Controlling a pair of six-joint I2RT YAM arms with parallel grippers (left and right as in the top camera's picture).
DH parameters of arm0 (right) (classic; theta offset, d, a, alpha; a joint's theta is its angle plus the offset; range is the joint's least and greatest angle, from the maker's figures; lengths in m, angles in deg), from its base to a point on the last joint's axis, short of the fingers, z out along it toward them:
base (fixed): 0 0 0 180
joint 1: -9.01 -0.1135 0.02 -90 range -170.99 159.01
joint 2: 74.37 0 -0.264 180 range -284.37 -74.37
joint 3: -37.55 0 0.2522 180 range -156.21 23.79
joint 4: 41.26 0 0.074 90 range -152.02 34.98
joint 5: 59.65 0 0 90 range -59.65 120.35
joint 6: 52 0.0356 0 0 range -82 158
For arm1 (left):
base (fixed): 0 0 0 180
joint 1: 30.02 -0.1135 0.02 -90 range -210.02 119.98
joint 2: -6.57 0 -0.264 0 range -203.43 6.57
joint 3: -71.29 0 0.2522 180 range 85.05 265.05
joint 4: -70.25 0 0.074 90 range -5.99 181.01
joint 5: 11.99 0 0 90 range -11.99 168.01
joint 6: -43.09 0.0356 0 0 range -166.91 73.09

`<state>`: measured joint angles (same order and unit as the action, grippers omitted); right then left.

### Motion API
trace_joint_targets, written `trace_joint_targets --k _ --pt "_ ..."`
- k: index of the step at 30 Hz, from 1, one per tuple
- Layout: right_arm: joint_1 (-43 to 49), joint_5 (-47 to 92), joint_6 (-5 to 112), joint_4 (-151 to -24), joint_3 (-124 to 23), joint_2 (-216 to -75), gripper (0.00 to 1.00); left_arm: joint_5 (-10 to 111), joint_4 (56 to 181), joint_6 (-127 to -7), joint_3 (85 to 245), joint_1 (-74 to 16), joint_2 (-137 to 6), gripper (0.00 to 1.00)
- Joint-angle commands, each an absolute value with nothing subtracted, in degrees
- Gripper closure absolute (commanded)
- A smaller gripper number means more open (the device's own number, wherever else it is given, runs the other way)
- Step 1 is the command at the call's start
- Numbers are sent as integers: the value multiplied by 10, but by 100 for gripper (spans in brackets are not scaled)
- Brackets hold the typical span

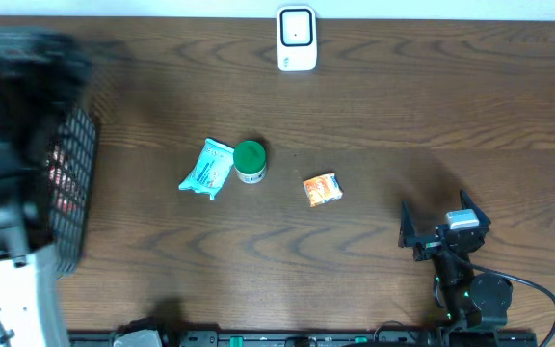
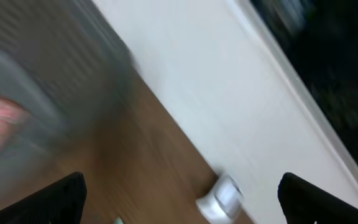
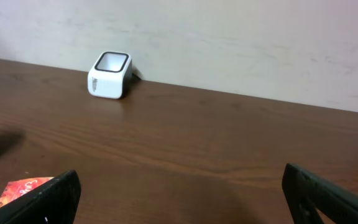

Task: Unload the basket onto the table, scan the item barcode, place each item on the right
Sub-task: 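Carry the wipes pack past the scanner and place it beside the bottle, then move the left gripper back into the basket toward the TOP chocolate bar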

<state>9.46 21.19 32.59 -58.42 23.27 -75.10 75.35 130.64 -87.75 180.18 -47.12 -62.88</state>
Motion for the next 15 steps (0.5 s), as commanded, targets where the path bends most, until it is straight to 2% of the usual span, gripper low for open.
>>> trace_joint_targets --k 1,6,10,15 --pt "90 213 333 -585 235 -750 1 740 1331 -804 1842 -565 -663 2" --pt "90 213 333 -585 235 -750 1 651 1337 -685 1850 -680 -717 2" --pt "90 213 333 -585 235 -750 1 647 1356 -584 1850 -695 -774 2" --pt "90 213 333 -585 235 -750 1 647 1384 -530 1850 -695 -846 2"
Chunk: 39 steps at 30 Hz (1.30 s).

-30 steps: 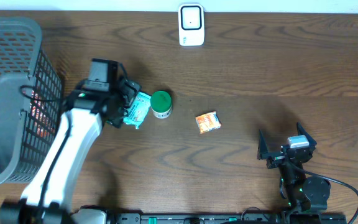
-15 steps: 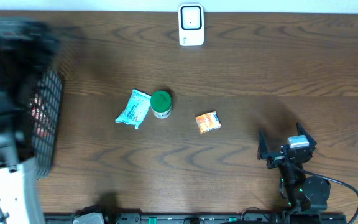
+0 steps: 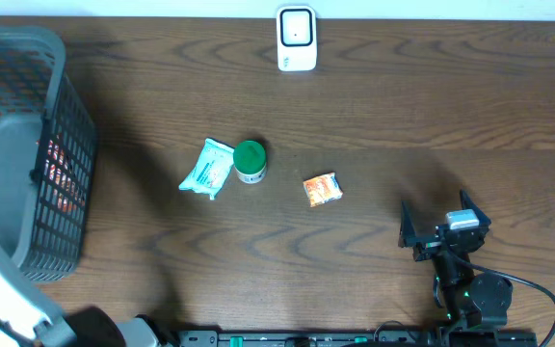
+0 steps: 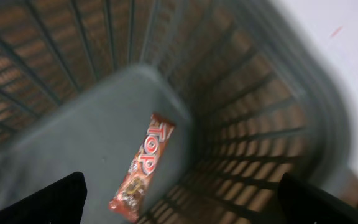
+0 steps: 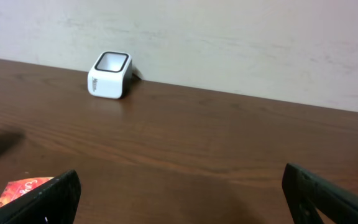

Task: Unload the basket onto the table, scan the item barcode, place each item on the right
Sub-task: 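Move the left gripper back into the basket toward the TOP chocolate bar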

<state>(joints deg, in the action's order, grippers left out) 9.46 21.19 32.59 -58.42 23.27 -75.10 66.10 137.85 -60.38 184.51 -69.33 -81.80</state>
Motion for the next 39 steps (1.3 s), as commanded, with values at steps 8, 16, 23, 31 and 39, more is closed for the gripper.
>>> trace_joint_targets --k 8,16,23,31,39 --pt "90 213 333 -585 235 -750 1 647 1387 -516 1850 -693 -956 2" --pt "90 213 333 -585 235 -750 1 685 1413 -491 1850 -668 -1057 2" --pt "90 213 333 -585 235 -750 1 686 1416 -491 1850 -663 -1106 2" --pt "90 213 333 -585 235 -750 1 688 1412 -490 1848 -663 -1150 2" --pt "90 213 333 -585 235 -750 1 688 1416 -488 1841 -662 -1186 2"
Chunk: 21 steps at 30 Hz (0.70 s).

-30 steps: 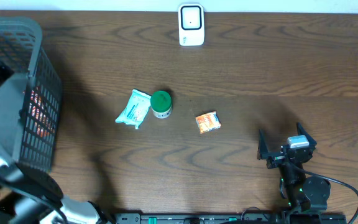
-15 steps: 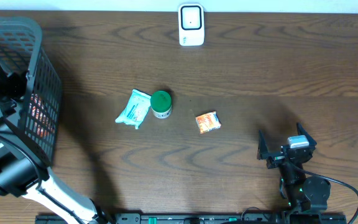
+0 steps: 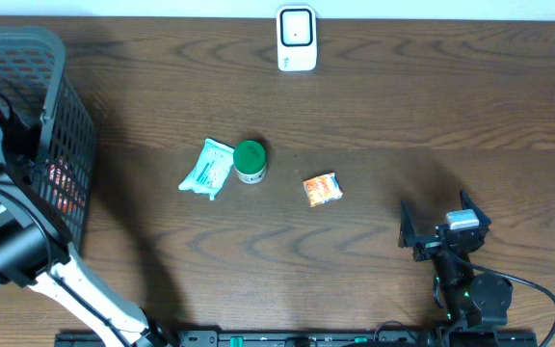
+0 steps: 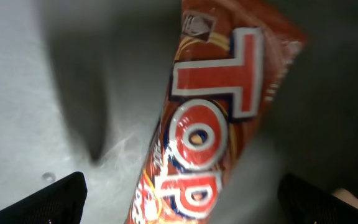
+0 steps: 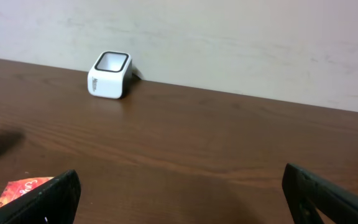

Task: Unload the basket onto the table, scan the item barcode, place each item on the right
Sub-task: 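Move the left gripper back into the basket toward the TOP chocolate bar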

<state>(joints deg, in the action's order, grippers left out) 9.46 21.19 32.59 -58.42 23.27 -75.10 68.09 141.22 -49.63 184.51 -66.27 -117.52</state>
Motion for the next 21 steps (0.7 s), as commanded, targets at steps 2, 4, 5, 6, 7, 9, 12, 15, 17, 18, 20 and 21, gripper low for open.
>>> trace_joint_targets --k 2,4,5,6,7,9,12,15,17,18,20,21 --pt "90 213 333 -585 235 -750 1 689 1416 -488 1837 -662 -1189 2" --pt "90 213 333 -585 235 -750 1 694 1419 -488 1836 -662 -1191 8" --pt "90 213 333 -585 235 -750 1 703 1421 -488 1836 -662 -1191 22" --pt "90 213 333 -585 235 -750 1 715 1423 -488 1836 -662 -1191 39" --pt "90 213 333 -585 235 -750 1 724 1426 -489 1836 -662 -1191 49" --pt "90 213 333 -585 235 -750 1 744 1435 -489 1836 -663 -1191 56" --pt "90 213 333 -585 235 -750 1 789 1448 -491 1837 -663 -1190 76" --pt "90 213 333 -585 235 -750 1 803 1464 -501 1848 -665 -1188 92" --pt "90 213 333 -585 235 -750 1 804 1487 -514 1869 -667 -1185 93" --pt "90 213 333 -585 235 -750 1 804 1499 -520 1881 -667 -1182 92" --pt "90 213 333 -585 235 -750 1 804 1529 -534 1915 -667 -1173 92" --pt "90 213 333 -585 235 -750 1 804 1541 -543 1933 -667 -1166 93"
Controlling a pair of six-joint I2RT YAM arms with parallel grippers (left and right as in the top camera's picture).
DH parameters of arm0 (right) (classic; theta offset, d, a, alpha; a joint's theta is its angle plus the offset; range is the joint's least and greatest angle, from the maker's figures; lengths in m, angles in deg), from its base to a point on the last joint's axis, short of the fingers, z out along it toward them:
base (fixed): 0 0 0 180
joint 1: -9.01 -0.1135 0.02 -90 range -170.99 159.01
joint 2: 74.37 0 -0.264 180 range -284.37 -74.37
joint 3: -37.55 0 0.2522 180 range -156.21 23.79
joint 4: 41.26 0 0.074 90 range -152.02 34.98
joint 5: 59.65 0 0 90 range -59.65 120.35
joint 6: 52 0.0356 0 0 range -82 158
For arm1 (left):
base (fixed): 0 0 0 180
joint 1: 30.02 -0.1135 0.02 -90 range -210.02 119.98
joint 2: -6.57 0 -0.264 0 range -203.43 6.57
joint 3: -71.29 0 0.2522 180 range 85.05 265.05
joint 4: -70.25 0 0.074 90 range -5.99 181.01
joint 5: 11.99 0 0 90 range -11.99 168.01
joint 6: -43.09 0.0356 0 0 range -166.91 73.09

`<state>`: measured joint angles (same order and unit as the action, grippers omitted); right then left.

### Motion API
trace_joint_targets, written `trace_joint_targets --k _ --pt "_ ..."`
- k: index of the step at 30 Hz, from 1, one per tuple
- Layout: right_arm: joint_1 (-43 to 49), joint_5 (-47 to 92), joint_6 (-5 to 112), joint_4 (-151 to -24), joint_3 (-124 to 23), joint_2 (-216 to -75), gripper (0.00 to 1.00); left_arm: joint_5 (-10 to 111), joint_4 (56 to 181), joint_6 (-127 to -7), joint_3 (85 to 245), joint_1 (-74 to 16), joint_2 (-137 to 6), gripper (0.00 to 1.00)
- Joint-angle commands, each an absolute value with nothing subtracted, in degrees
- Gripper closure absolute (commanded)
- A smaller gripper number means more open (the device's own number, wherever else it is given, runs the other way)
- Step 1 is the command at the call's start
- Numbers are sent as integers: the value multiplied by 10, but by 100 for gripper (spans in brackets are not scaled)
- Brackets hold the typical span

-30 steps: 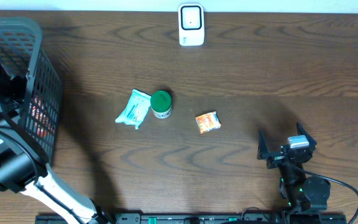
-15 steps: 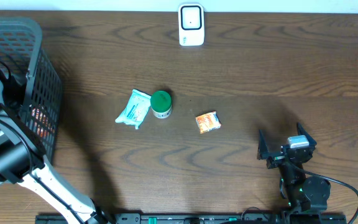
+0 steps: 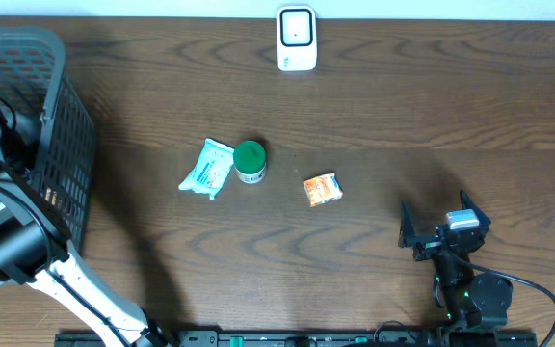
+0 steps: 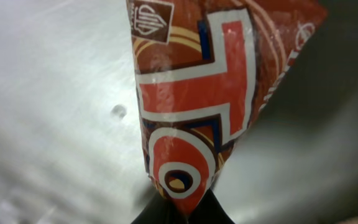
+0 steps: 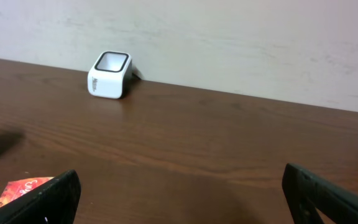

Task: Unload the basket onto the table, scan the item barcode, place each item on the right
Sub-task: 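Move the left gripper back into the basket toward the TOP chocolate bar, then lift the red TOP bar with left gripper and drop it right of orange pack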

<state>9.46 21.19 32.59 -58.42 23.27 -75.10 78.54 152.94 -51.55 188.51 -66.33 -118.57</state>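
Note:
A red "TOP" candy bar wrapper [image 4: 191, 106] fills the left wrist view over the grey basket floor [image 4: 55, 93]. My left gripper [image 4: 182, 210] is shut on the wrapper's near end, with the dark fingers meeting at the bottom edge. From overhead, the left arm reaches into the grey mesh basket [image 3: 70, 164], and the gripper and bar are hidden there. The white scanner [image 3: 296, 39] stands at the table's far edge, also seen as the scanner [image 5: 110, 74]. My right gripper [image 3: 443, 231] rests open at the front right, holding nothing.
On the table lie a teal packet [image 3: 207, 168], a green-lidded jar [image 3: 250, 160] and an orange packet [image 3: 323, 189]. The orange packet [image 5: 23, 190] shows by the right gripper's left finger. The basket's tall walls surround the left gripper.
My left gripper's fingers stood wide apart over the candy bar; now they are shut on its near end, and the bar sits closer to the camera. The right arm has not moved.
The left arm was first a blur by the basket. Then its wrist looked down at the candy bar lying on the basket floor, fingers open. Then it was close over the bar, still open. Now it grips the bar. The right arm stayed still throughout.

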Motion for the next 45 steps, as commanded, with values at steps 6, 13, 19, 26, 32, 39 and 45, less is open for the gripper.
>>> trace_joint_targets --k 6,13,19,26,32,39,45 --pt "90 213 333 -585 235 -750 1 801 1588 -601 2053 -667 -1088 93" --pt "90 213 333 -585 235 -750 1 666 1541 -629 2100 -662 -915 93" --pt "90 213 333 -585 235 -750 1 525 1490 -629 2100 -569 -803 93" --pt "90 213 333 -585 235 -750 1 555 1460 -630 2093 -296 -809 93" --pt "90 213 333 -585 235 -750 1 581 1416 -681 2090 -123 -910 93" --pt "90 213 333 -585 235 -750 1 581 1378 -732 2090 -14 -1048 93" --pt "90 213 333 -585 235 -750 1 576 1364 -822 2090 26 -1138 93"
